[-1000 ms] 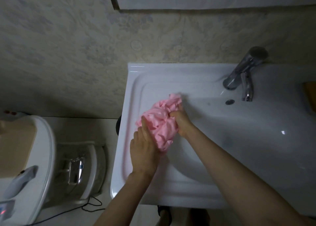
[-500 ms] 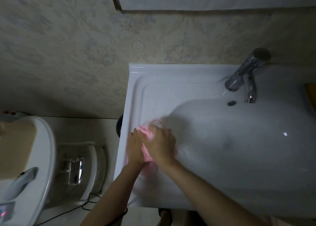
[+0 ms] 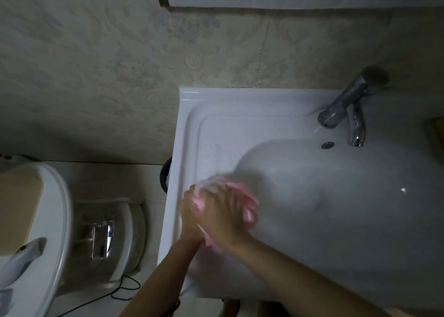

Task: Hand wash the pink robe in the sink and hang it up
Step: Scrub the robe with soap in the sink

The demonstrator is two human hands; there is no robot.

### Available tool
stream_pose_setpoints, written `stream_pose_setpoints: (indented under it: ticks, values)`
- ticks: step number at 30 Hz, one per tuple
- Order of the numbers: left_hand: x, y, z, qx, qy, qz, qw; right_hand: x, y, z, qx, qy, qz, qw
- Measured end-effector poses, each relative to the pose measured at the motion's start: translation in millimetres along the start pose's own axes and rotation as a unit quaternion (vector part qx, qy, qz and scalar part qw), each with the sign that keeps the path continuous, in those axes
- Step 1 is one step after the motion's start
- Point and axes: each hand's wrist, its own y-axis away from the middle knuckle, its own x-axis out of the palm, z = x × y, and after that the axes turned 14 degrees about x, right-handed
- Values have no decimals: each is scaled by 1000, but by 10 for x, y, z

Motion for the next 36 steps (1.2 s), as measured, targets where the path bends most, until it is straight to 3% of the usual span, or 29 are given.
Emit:
stream_pose_setpoints:
  ticks: [2,4,6,10,13,16,19,21,24,26,28,32,36]
  values:
    - [-15,0,-104,21,-59,-19,998,101,-310,13,37,36,-62,997]
    - [-31,-7,-209,121,-134,-57,982,128,-875,37,59,27,-26,998]
    - [-19,3,-136,133,-155,-68,977,125,-1207,47,83,7,-9,996]
    - [-32,51,10,77,-128,-21,989,78,-445,-63,-35,-2,-61,998]
    - [25,73,37,56,-119,-15,991,192,-210,-175,-30,7,-106,994]
    - [-5,20,-150,115,-146,-49,981,235,-922,-26,24,30,-31,999]
    - [-4,-41,-240,134,-180,-63,972,156,-1231,39,60,-1,-22,998]
    - [-25,-16,-248,110,-166,-46,979,119,-881,-37,11,-27,-22,999]
    - [-57,-13,-206,40,-151,-32,987,257,-180,-280,-72,-12,-120,990]
    - [-25,21,-160,77,-188,5,979,308,-281,-373,-100,-25,-137,985]
    - [-14,12,-159,119,-198,-4,973,300,-669,-330,-70,-17,-137,988]
    - [-48,-6,-243,120,-180,-20,976,75,-1066,-207,35,-3,-36,999]
    - [-51,4,-133,66,-176,-7,982,190,-213,-264,-19,-74,-63,995]
